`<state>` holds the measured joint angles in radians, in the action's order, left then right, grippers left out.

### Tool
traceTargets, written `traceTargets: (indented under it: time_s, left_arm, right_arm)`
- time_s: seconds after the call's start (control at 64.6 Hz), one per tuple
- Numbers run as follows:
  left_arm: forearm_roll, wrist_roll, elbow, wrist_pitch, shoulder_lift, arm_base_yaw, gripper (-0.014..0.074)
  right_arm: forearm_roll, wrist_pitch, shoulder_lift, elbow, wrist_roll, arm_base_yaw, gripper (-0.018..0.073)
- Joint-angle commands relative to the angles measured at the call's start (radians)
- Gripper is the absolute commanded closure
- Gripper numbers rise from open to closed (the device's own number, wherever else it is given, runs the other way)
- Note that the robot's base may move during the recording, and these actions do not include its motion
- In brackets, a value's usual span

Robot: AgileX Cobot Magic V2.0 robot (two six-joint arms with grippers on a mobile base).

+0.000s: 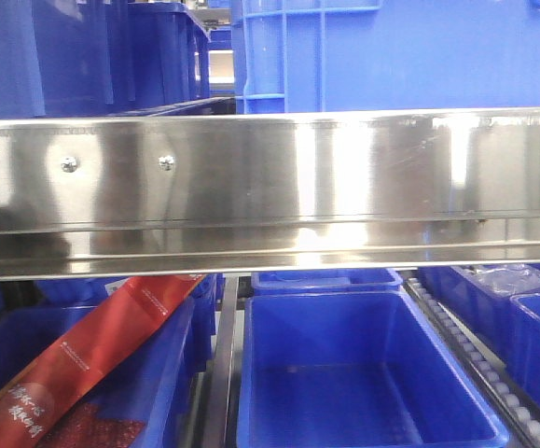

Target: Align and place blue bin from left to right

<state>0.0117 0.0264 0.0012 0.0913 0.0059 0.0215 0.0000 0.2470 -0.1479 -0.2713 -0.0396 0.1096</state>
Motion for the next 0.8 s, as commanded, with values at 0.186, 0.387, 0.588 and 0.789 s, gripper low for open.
traceTargets:
  time_s: [0.186, 0.387, 0.588, 0.789]
  left_arm:
    - [0.002, 0.002, -0.001, -0.012, -0.006, 0.003, 0.0706]
    - [0.002, 0.002, -0.001, -0.012, -0.006, 0.003, 0.0706]
    - [0.002, 0.002, -0.001, -0.012, -0.006, 0.003, 0.0706]
    - [0.002, 0.002, -0.001, -0.012, -0.006, 0.003, 0.0706]
  right_arm:
    - [-0.013, -0.072, 0.148, 0.19, -0.007, 0.025, 0.0721]
    - [0.034, -0.179, 0.148, 0.271, 0.0, 0.025, 0.0721]
    - [0.034, -0.143, 0.148, 0.271, 0.0, 0.025, 0.0721]
    - [0.034, -0.143, 0.148, 0.271, 0.0, 0.025, 0.0721]
